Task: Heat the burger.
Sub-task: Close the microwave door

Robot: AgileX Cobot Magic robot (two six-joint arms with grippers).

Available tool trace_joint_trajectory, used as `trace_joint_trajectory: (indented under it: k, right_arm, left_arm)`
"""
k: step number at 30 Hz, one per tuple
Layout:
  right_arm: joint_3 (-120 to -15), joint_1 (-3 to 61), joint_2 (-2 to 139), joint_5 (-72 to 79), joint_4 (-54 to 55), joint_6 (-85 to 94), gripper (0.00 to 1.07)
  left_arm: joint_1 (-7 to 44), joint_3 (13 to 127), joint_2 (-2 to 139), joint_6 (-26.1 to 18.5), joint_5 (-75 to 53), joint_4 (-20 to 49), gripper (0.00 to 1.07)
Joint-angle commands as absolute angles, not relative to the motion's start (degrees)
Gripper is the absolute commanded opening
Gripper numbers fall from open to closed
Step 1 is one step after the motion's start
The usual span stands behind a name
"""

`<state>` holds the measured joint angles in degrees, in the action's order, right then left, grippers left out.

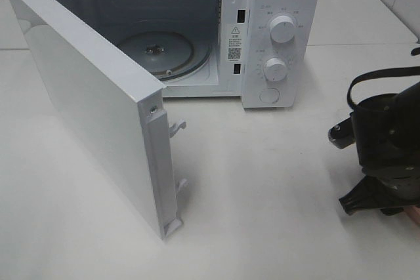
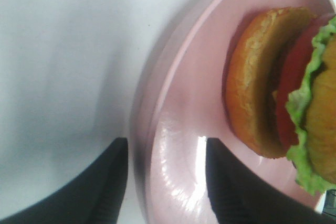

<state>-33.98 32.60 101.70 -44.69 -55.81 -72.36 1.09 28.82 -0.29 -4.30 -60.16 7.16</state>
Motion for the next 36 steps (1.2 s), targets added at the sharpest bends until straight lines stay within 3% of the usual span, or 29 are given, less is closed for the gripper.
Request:
trace_joint_trajectory:
  k: [1, 14, 22, 36]
  right_arm:
    - [-34.21, 32.37, 95.05, -45.15, -50.82, -66.63, 0.49]
    - [-34.21, 32.37, 78.32, -42.57, -32.83, -41.77, 0.52]
    - [-34.21, 32.37, 67.09, -41.77, -17.07, -23.49, 0.73]
    - [-34.21, 32.37, 46.93, -53.46, -12.61, -16.79, 0.76]
  left_arm:
    - [0.97, 28.65, -1.43, -4.01, -59.42, 7.22, 1.00]
    - [0.97, 28.65, -1.43, -4.01, -59.42, 7.22, 1.00]
    - [0.97, 28.65, -1.43, -4.01, -59.42, 7.22, 1.00]
    - [0.97, 28.65, -1.43, -4.01, -59.42, 7.22, 1.00]
